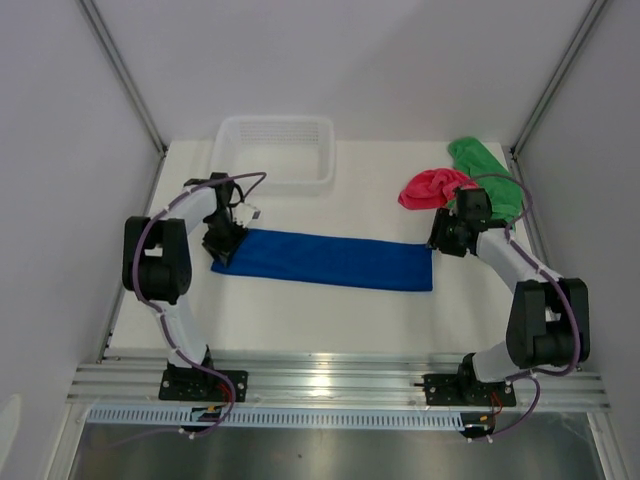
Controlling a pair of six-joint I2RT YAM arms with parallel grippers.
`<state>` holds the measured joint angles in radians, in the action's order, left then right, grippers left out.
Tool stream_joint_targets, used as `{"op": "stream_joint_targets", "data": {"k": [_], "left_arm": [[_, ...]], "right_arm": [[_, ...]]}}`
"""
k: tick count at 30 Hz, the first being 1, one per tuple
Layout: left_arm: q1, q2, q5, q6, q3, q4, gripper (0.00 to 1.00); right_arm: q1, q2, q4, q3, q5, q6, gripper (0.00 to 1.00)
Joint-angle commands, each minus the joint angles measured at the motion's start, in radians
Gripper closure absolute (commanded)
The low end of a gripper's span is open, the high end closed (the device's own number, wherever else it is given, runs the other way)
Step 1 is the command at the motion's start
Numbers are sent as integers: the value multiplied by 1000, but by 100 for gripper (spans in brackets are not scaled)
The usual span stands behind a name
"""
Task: Roll the towels
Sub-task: Fold the towel
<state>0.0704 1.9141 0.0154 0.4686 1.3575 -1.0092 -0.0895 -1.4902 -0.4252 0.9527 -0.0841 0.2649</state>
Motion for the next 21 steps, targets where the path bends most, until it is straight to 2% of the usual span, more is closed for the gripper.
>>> {"op": "stream_joint_targets", "data": {"k": [1, 8, 14, 20, 21], "left_arm": [[-18, -79, 35, -31, 25, -37, 57], [-52, -49, 26, -39, 31, -14, 57], [-54, -36, 26, -41, 26, -2, 56], [-54, -38, 24, -44, 5, 9, 56], [-54, -40, 27, -45, 6, 9, 56]], "right_arm": [[19, 59, -86, -78, -29, 135, 48], [37, 91, 34, -262, -103, 318, 47], [48, 91, 98, -342, -102, 381, 48], [79, 117, 92, -387, -105, 407, 58], [79, 117, 89, -385, -97, 408, 62]]}}
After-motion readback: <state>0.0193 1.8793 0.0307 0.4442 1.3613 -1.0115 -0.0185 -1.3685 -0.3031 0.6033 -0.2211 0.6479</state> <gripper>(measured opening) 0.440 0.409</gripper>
